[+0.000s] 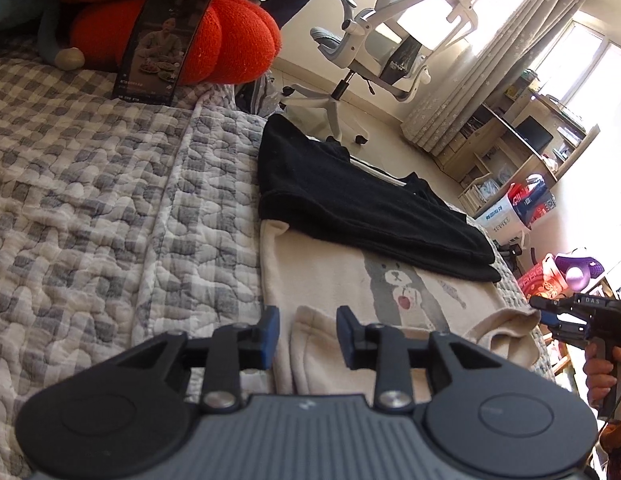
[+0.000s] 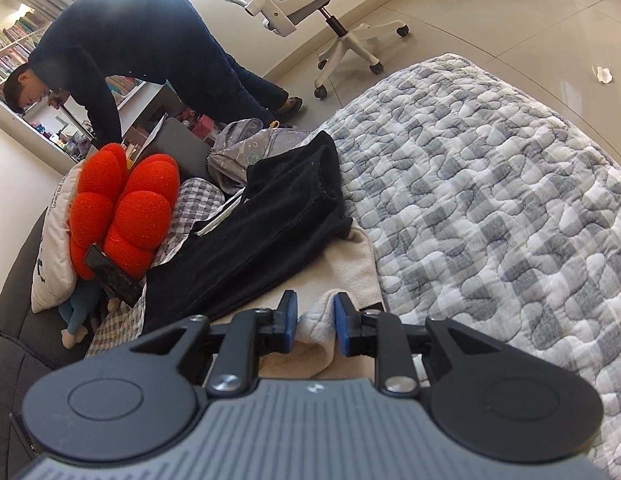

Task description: Fold clothes

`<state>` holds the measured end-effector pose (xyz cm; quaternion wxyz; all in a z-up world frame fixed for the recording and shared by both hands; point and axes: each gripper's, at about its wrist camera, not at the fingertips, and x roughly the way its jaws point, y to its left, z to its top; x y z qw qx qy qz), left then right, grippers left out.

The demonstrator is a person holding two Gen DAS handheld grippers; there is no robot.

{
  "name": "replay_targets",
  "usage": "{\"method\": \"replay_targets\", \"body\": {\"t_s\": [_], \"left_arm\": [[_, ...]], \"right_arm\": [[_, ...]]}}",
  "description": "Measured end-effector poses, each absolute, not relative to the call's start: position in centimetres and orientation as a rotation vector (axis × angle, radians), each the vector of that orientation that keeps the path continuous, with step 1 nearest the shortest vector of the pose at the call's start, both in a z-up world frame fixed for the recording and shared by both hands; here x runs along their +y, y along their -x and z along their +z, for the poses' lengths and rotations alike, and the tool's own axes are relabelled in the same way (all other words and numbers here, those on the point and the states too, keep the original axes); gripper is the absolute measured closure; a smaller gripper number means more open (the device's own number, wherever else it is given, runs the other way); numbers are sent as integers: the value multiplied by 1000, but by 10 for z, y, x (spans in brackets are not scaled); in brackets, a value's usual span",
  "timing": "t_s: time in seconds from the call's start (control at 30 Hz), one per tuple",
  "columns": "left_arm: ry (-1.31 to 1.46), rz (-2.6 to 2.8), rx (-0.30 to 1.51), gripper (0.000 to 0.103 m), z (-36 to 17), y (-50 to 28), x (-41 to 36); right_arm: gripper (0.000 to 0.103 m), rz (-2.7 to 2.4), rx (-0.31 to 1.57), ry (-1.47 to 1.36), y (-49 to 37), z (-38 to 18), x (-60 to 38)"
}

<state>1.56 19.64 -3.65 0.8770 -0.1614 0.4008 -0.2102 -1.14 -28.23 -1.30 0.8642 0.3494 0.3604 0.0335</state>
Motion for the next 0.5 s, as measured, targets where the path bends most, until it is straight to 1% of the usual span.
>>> {"method": "replay_targets", "body": {"t_s": [0.03,0.17,0.3,0.5], "left_arm": [[320,-444,838,70,-37,-16,192],[260,-453,838,71,-40,-15,179],[184,-425,833,71,-41,-13,167],[152,-385,829,72,-45,-10,157]], "right_arm": [[60,67,740,-742,12,-13,-285],[60,60,709,-750,13,-11,-290],[60,60,716,-652,17,-10,-279],[60,-7,743,-563,18,-27,-267]]}}
